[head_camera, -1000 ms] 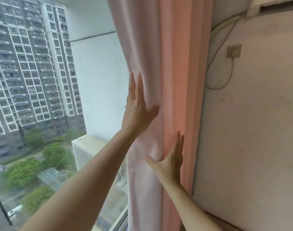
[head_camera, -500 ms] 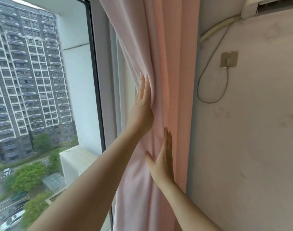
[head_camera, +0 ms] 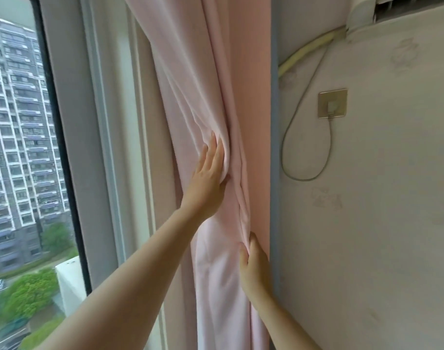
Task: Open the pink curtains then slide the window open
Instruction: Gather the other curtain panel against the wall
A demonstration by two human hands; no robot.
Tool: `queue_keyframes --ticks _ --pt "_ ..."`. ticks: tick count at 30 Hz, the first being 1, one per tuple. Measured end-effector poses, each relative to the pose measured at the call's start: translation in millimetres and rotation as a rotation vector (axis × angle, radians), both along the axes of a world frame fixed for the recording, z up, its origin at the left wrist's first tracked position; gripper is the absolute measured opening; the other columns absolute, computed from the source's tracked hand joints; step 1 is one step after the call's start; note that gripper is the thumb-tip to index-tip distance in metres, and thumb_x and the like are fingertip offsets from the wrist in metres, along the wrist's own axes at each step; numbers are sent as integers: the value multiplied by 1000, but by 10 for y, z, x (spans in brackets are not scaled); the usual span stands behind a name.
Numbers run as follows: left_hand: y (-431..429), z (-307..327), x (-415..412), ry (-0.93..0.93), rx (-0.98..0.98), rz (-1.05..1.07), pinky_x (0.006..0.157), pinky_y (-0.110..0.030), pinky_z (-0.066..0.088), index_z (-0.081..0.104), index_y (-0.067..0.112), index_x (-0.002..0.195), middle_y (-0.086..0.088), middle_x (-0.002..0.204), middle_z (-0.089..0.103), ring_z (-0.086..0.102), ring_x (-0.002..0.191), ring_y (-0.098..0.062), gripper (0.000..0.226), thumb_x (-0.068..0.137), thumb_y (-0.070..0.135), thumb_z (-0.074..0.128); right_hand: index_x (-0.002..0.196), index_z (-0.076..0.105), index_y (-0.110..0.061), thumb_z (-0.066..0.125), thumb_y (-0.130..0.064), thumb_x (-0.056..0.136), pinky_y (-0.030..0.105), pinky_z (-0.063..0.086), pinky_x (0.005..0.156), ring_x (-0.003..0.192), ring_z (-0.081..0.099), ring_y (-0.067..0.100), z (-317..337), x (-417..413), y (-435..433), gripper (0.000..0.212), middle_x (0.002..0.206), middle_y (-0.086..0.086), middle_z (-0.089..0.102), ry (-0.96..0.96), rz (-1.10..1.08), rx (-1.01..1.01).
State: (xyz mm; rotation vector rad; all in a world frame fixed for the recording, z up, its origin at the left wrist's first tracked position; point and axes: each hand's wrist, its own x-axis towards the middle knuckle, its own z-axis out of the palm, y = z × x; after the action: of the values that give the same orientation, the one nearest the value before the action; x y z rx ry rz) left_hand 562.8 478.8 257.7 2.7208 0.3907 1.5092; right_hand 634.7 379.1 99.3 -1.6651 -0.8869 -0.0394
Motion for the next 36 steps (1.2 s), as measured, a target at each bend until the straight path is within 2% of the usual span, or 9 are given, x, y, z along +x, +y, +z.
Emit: queue_keyframes --ticks 3,6,9,13,17,19,24,30,36 --pt "177 -9 393 -1 18 16 117 -36 0 -39 42 131 11 155 -27 -21 145 -19 90 99 16 42 141 37 -8 41 -19 99 12 25 99 133 44 21 37 357 182 43 143 8 48 -11 -48 9" --pt "403 0 791 -19 35 14 120 -46 2 -41 48 127 6 157 -26 -25 144 -21 95 98 11 41 135 44 -5 44 -17 98 17 29 99 127 49 25 84 689 388 39 135 11 54 -16 -103 10" --pt "647 51 1195 -23 46 -10 120 -46 -4 -36 48 132 2 160 -20 -22 145 -24 97 93 4 42 106 56 -4 52 -13 93 26 40 89 102 56 29 153 1071 630 17 103 9 56 -75 -181 50" --pt "878 138 1682 -41 80 -45 118 -41 -5 -32 47 135 0 161 -14 -15 147 -27 101 90 -4 42 91 50 -11 54 -20 93 32 43 82 91 54 25 227 1521 862 10 94 2 50 -86 -181 67" --pt "1033 190 2083 -6 71 -53 120 -47 3 -20 39 142 -1 162 -9 -10 147 -28 92 90 -4 43 104 57 -3 60 -23 90 34 41 98 114 50 29 212 1898 1018 25 123 11 51 -131 -206 82" --pt "1097 194 2262 16 76 -39 119 -50 8 -17 37 145 -1 162 -8 -8 148 -28 87 92 -1 42 94 61 -4 64 -25 88 35 33 104 130 37 28 205 2083 1076 22 143 13 40 -161 -227 99" --pt "1218 180 2786 41 66 6 119 -50 11 -10 29 148 -3 162 -7 -7 147 -31 79 93 -1 38 97 60 -1 61 -25 89 32 28 110 139 31 24 243 2591 1215 25 154 7 28 -150 -120 32" --pt "1286 174 3386 90 68 54 120 -45 2 -6 25 150 -3 162 -7 -11 147 -30 73 93 -5 30 124 54 -3 60 -21 90 37 42 104 123 51 25 356 3154 1322 39 138 9 49 -227 -73 44" --pt "1352 -103 3715 118 78 146 119 -41 -9 -3 18 151 -5 161 -10 -16 146 -25 66 97 -2 29 108 61 -7 63 -24 87 36 50 91 99 62 22 302 3579 1349 27 109 6 66 -229 -57 30"
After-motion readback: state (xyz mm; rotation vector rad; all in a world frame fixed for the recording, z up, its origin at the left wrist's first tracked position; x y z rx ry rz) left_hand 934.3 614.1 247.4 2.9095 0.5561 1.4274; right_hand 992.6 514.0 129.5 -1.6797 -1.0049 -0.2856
